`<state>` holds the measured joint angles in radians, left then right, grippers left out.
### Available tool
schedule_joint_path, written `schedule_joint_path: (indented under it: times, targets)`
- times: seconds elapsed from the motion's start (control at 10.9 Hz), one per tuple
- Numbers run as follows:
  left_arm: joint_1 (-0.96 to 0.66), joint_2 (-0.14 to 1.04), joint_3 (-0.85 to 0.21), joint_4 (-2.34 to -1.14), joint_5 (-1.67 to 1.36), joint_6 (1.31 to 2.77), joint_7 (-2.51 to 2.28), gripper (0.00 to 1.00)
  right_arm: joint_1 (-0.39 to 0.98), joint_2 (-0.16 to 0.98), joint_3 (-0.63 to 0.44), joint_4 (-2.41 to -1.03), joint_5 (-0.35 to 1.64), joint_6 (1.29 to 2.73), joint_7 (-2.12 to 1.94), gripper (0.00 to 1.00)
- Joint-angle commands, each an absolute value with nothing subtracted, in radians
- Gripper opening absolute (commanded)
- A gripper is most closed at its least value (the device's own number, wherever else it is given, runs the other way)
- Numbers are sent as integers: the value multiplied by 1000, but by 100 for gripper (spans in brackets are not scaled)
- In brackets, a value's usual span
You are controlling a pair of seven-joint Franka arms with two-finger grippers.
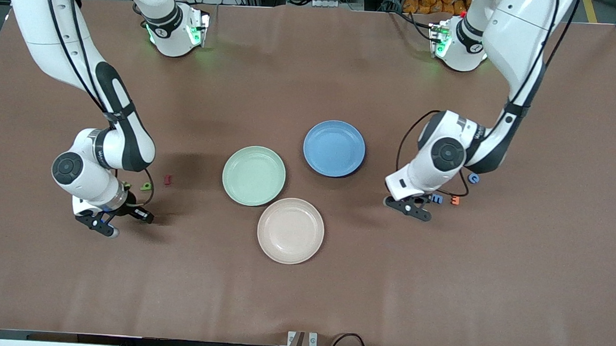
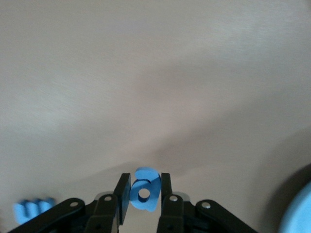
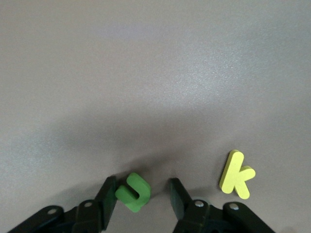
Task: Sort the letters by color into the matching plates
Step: 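Grasp the blue 'a' with the left gripper while the right gripper grasps green 'u'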
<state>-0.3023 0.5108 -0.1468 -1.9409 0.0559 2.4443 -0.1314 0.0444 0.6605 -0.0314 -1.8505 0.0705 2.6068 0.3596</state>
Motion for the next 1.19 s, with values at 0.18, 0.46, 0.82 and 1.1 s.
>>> schedule_joint_path:
  times: [0.18,0.46,0.82,1.1]
  targets:
    - [-328,482,-238,-1957,75,2405,-458,0,37,663,-26,-1855,64,2614,356,45]
    - [-334,483,-294,-1948,75,2365,-656,0,38,661,-26,-1855,66,2614,356,38]
    - [-347,495,-348,-1947,74,2365,-862,0,40,661,-26,-1856,64,2614,356,32]
    - [-397,515,-348,-1921,72,2365,-1023,0,38,661,-26,-1856,58,2614,356,30]
